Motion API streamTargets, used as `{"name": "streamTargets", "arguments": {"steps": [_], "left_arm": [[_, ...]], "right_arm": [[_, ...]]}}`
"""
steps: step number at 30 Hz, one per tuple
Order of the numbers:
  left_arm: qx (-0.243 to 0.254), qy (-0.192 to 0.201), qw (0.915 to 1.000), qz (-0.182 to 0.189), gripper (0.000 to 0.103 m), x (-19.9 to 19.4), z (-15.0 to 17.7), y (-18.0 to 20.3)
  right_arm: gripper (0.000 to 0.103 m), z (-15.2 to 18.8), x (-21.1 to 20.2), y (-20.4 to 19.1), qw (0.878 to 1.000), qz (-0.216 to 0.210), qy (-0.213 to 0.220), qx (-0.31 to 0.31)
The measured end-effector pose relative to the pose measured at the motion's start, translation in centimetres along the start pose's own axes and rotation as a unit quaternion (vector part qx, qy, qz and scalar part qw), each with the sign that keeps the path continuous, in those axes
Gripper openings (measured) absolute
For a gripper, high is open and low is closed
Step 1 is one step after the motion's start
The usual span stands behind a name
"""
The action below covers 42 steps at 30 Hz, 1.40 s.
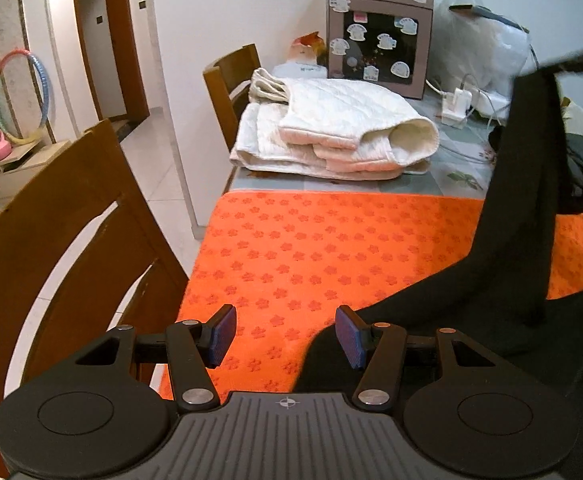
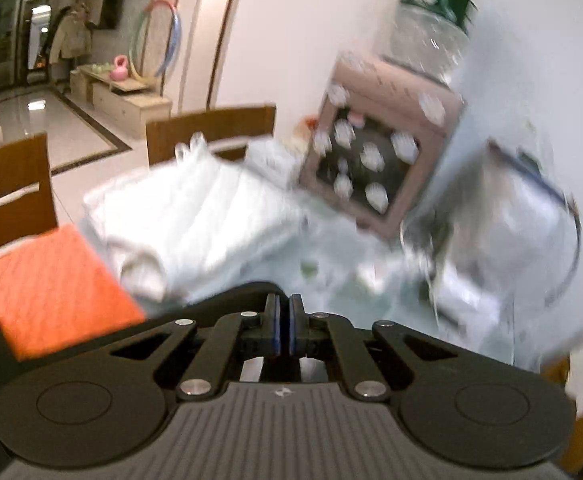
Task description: Fold clothes
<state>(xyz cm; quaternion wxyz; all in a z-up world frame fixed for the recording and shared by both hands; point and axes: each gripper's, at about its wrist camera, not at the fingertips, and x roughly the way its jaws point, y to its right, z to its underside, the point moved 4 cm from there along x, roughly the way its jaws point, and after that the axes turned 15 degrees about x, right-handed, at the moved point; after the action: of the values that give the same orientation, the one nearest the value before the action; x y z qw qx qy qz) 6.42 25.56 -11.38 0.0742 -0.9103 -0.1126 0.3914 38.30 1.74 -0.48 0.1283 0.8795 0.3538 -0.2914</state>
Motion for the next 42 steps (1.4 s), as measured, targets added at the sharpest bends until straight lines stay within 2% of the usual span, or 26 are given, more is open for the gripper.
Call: {"name": "streamTargets", "arguments": {"steps": [4,8,9,10,12,16,22,26,31,32,33,34,35,38,40,42], "left_arm": [[-0.006,-0.007,0.9999,-0.014,0.058,-0.4,0.6,-1.0],[-0.005,-0.015,0.9997,-0.018,0.058,-0.5,1.2,-1.7],[-0.002,-0.016,0.9997,-0.016,0.058,-0.5,1.2,-1.8],[0.006,-0.016,0.9998,-0.014,0.058,-0.5,1.2,-1.7],[0.02,-0.015,0.9996,-0.01,0.058,-0.3,1.0,-1.5],[0.05,-0.01,0.9985,0.018,0.058,0.7,0.1,0.1],[0.109,-0.001,0.9908,0.08,0.058,3.4,-2.0,4.2],[0.15,0.007,0.9814,0.12,0.058,5.3,-3.7,7.3],[0.19,0.003,0.969,0.157,0.056,7.9,-5.1,10.8],[0.196,0.001,0.967,0.163,0.053,8.3,-5.2,11.2],[0.2,0.001,0.9648,0.171,0.044,8.5,-5.3,11.6],[0.205,0.002,0.9626,0.177,0.023,8.7,-5.3,12.0],[0.209,0.005,0.9617,0.177,0.009,8.7,-5.3,12.3],[0.19,0.033,0.9748,0.112,0.006,8.3,-5.7,11.8],[0.14,0.032,0.9869,0.074,0.005,8.3,-6.6,10.4],[0.106,0.024,0.9927,0.054,0.005,8.7,-7.1,9.1]], "right_arm": [[0.005,-3.1,4.4,-2.3,1.0,0.0,-0.006,-0.025],[0.007,-2.9,8.6,-3.6,0.999,0.009,-0.041,-0.034],[0.014,-2.7,9.2,-3.7,0.998,0.011,-0.048,-0.033],[0.027,-2.5,9.4,-3.5,0.998,0.011,-0.05,-0.028],[0.038,-2.0,9.5,-3.1,0.998,0.01,-0.054,-0.016],[0.042,-1.1,7.8,-1.3,0.998,-0.009,-0.067,0.02],[0.044,2.8,3.2,2.8,0.993,-0.012,-0.096,0.07],[0.044,6.8,-0.1,5.6,0.988,0.001,-0.119,0.101],[0.044,13.1,-3.8,9.9,0.975,0.03,-0.149,0.162],[0.044,14.2,-4.5,10.7,0.972,0.037,-0.154,0.176],[0.044,15.4,-5.1,11.5,0.968,0.044,-0.159,0.189],[0.044,16.5,-5.7,12.3,0.964,0.051,-0.163,0.202],[0.044,17.7,-6.2,12.9,0.961,0.058,-0.167,0.214],[0.044,21.0,-7.7,14.7,0.949,0.077,-0.178,0.25],[0.044,22.9,-8.1,15.3,0.941,0.084,-0.185,0.27],[0.044,24.5,-8.1,15.7,0.933,0.083,-0.193,0.292]]}}
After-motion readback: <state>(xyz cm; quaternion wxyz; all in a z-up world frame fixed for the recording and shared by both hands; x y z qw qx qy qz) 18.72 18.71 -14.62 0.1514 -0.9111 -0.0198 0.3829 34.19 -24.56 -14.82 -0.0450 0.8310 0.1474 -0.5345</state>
